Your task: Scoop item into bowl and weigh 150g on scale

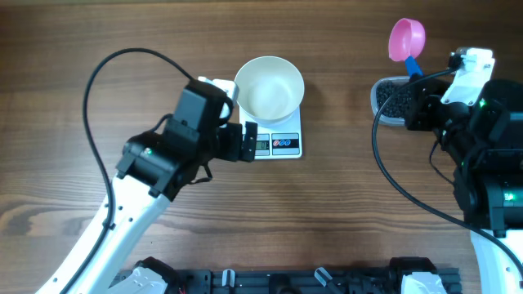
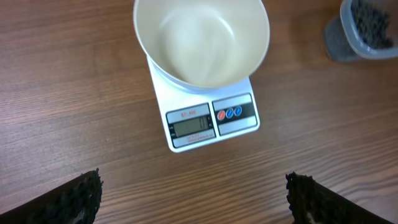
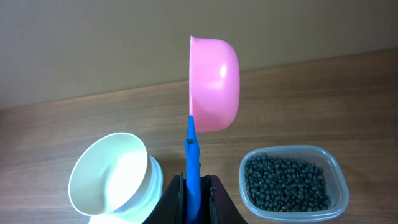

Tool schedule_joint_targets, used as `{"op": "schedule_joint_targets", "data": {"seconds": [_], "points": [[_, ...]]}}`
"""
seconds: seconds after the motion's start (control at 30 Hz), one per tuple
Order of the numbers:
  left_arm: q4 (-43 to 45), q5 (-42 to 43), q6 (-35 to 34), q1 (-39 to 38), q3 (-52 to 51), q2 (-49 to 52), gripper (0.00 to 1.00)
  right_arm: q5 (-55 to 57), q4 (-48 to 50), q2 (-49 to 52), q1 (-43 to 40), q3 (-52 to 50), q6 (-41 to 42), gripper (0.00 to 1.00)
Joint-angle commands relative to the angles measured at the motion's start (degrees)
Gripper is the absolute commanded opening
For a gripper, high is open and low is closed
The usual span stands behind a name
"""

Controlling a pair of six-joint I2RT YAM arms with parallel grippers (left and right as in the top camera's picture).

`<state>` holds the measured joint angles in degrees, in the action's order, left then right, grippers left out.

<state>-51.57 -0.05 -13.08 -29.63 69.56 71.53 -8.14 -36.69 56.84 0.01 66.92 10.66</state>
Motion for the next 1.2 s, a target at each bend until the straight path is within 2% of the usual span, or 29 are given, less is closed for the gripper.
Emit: {"op": "schedule_joint_targets", "data": {"seconds": [0.0,0.17,0.27,0.7,1.17], "points": [[-0.13,-4.17,1.01,-3.52,3.58,2.05,1.00,-0.92,-0.17,0.00,-0.09,0.87,1.07,0.04],[-2.54,-6.03,0.26,-4.79,3.65,4.74,1.00,-0.85,-0.13,0.09,-0.09,0.87,1.36,0.04],[-4.20,-8.07,-4.35,-6.10,3.65,6.23,1.00,-0.66,-0.20,0.55,-0.09,0.87,1.29,0.04],[-4.02,-4.87,-3.63,-6.27,3.65,6.54,1.00,0.85,-0.92,3.39,-0.09,0.87,-0.24,0.04],[-5.46,-5.66,-3.65,-6.25,3.63,6.54,1.00,3.45,-1.60,3.39,-0.09,0.87,0.02,0.04]]}}
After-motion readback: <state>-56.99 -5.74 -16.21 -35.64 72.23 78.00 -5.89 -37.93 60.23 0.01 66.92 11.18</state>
